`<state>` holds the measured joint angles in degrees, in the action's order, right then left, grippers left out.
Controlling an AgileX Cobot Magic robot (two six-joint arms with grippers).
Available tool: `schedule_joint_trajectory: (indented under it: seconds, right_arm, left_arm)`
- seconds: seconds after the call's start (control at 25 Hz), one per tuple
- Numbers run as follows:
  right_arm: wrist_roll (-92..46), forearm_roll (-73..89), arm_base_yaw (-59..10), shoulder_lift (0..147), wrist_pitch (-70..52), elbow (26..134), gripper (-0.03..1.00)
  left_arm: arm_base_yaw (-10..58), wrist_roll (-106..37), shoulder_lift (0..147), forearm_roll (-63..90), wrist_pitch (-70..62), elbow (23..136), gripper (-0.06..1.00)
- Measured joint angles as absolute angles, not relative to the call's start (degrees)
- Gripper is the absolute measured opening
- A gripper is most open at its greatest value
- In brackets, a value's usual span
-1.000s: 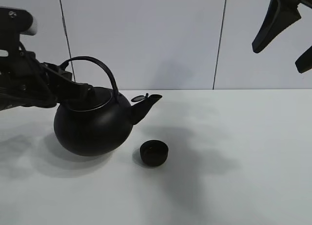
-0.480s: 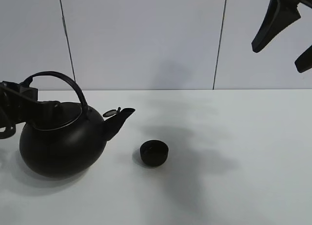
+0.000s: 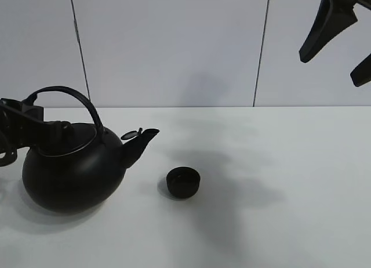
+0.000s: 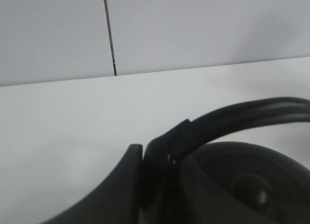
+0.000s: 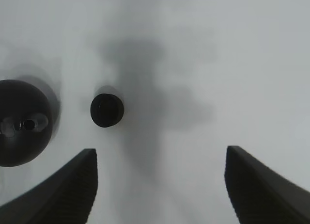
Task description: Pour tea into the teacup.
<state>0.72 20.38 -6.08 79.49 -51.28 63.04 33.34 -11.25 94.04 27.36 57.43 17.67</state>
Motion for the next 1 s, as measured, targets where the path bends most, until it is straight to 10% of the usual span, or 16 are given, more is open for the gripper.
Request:
schedule_joint_trajectory:
  seconds: [1.0]
  right_arm:
    - [0.7, 20.4, -6.1, 79.5, -51.2, 63.0, 0.5]
  left_arm:
    - [32.7, -9.5, 99.7, 24.2, 60.7, 17.8, 0.12]
